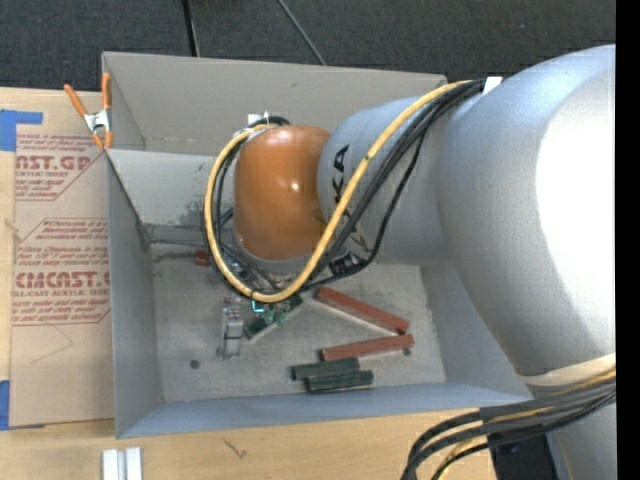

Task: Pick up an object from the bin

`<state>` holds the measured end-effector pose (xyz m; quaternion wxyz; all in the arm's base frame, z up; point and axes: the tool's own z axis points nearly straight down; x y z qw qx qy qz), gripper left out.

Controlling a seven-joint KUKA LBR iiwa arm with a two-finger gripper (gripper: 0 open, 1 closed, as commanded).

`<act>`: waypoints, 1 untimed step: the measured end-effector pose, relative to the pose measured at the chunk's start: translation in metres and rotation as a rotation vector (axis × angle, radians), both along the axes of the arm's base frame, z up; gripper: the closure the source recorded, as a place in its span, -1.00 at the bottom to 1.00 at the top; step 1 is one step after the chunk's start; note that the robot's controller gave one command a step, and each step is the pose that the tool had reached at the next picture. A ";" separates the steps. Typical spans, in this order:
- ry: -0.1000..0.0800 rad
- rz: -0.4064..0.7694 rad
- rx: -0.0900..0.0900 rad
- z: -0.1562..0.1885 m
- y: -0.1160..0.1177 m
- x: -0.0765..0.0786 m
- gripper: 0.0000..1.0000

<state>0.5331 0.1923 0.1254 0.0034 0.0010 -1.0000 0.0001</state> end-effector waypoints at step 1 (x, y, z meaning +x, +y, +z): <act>-0.007 -0.001 0.001 0.004 -0.001 0.002 -1.00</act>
Offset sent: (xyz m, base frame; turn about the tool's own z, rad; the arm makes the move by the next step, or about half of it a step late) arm 0.0606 -0.0673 0.0352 -0.1899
